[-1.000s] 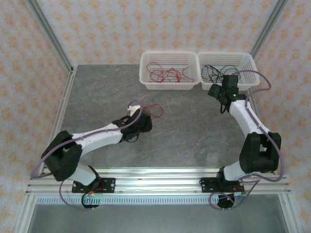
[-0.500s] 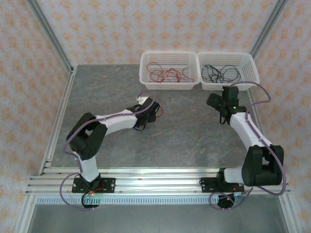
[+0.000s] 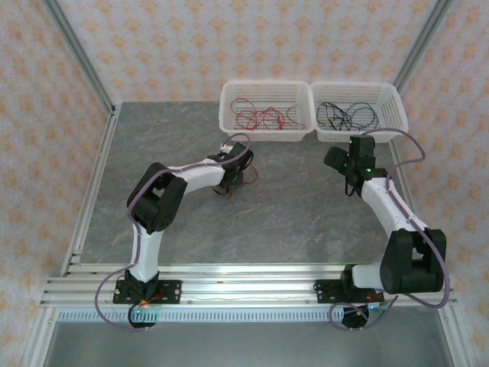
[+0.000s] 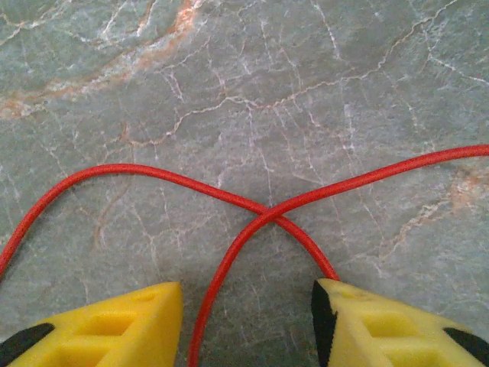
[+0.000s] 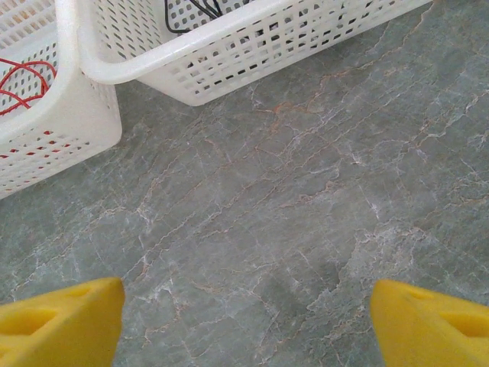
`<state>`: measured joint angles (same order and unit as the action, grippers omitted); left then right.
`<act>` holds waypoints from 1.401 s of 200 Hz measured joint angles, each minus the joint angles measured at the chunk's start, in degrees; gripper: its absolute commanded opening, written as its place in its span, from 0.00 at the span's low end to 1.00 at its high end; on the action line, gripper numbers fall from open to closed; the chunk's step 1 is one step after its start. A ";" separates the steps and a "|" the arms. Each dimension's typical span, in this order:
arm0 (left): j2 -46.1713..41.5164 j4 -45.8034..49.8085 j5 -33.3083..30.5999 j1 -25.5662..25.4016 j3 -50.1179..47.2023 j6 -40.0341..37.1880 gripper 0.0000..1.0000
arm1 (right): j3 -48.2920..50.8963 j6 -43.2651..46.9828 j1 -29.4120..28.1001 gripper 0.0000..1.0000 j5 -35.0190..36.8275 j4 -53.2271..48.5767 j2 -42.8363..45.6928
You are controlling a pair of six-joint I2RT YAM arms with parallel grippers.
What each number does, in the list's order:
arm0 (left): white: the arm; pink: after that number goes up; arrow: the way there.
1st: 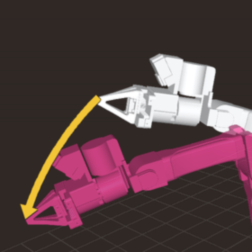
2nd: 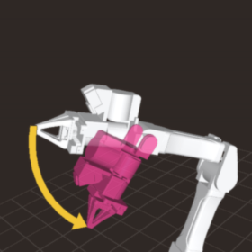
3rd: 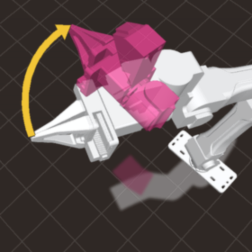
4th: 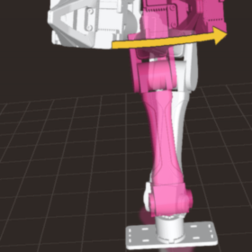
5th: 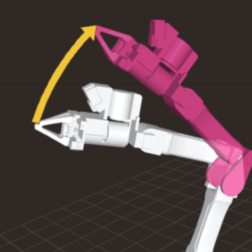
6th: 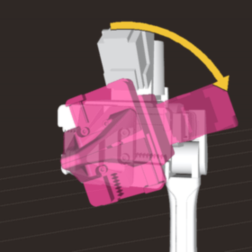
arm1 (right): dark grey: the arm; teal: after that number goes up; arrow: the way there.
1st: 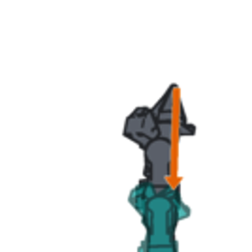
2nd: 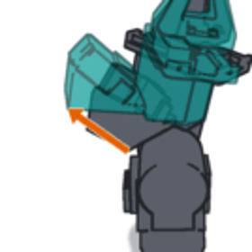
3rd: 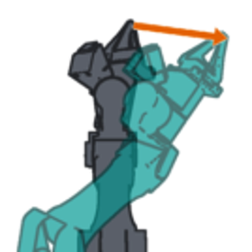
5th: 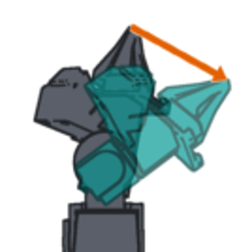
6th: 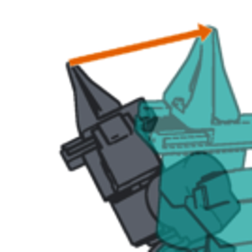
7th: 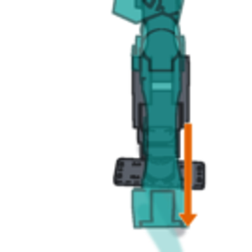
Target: Untangle the cables
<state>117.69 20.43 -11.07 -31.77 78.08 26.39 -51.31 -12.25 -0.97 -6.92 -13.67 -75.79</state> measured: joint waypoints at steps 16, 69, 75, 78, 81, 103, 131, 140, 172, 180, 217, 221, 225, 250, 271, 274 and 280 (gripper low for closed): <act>0.39 -0.02 1.55 0.72 0.50 -1.46 0.40 | 0.00 0.00 -0.02 0.83 -0.02 0.04 0.00; 0.98 -0.98 6.40 1.25 1.01 -6.12 0.13 | 0.07 0.02 0.00 0.82 0.00 0.04 0.00; 0.98 -1.31 6.62 1.25 0.94 -6.36 0.11 | 0.11 0.02 0.00 0.82 0.00 0.07 0.02; 0.98 -1.40 6.95 1.25 0.87 -6.56 0.09 | 0.13 0.02 0.00 0.82 0.00 0.04 0.02; 0.98 -1.62 7.06 1.25 0.81 -6.71 0.08 | 0.15 0.02 0.00 0.82 0.02 0.07 0.02; 0.28 -3.48 7.74 1.27 -0.68 -7.72 0.00 | 0.44 0.02 0.00 0.82 0.00 0.07 0.11; -1.05 -6.19 7.87 1.29 -3.15 -8.00 0.00 | 0.48 0.00 0.00 0.82 -0.02 0.07 0.33; -1.57 -6.45 7.87 1.27 -3.67 -8.09 0.00 | 0.59 0.00 0.00 0.82 -0.11 0.07 0.55; -3.39 -3.93 7.17 0.48 -4.09 -8.11 0.00 | 1.51 -0.26 -0.09 0.81 -1.40 0.85 1.53; -5.22 -1.42 6.86 -0.39 -4.09 -8.11 0.00 | 2.43 -0.57 -0.26 0.81 -2.19 1.09 2.10; -15.21 4.98 6.12 -6.82 1.55 -8.09 0.00 | 5.38 -2.03 -3.93 0.81 -6.64 1.53 3.39; -16.04 5.16 6.14 -7.34 2.29 -8.09 0.00 | 5.68 -2.32 -4.52 0.81 -7.26 1.79 3.58; -16.94 5.33 6.14 -7.80 2.95 -8.07 0.00 | 5.95 -2.54 -5.09 0.81 -7.91 2.03 3.76; -21.44 6.23 6.14 -8.85 5.33 -7.54 0.00 | 7.78 -4.63 -9.40 0.81 -11.96 4.39 5.18; -23.32 7.30 6.16 -8.85 5.51 -6.71 0.00 | 9.44 -6.99 -13.62 0.80 -15.08 7.82 6.27; -23.47 7.52 6.16 -8.85 5.51 -6.51 0.00 | 9.77 -7.50 -14.32 0.80 -15.47 8.50 6.43; -23.67 8.02 6.16 -8.85 5.70 -6.32 0.00 | 10.23 -8.09 -15.37 0.80 -15.91 9.46 6.60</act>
<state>94.02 28.45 -4.91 -40.62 83.79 20.08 -41.08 -20.34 -16.34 -22.83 -4.21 -69.19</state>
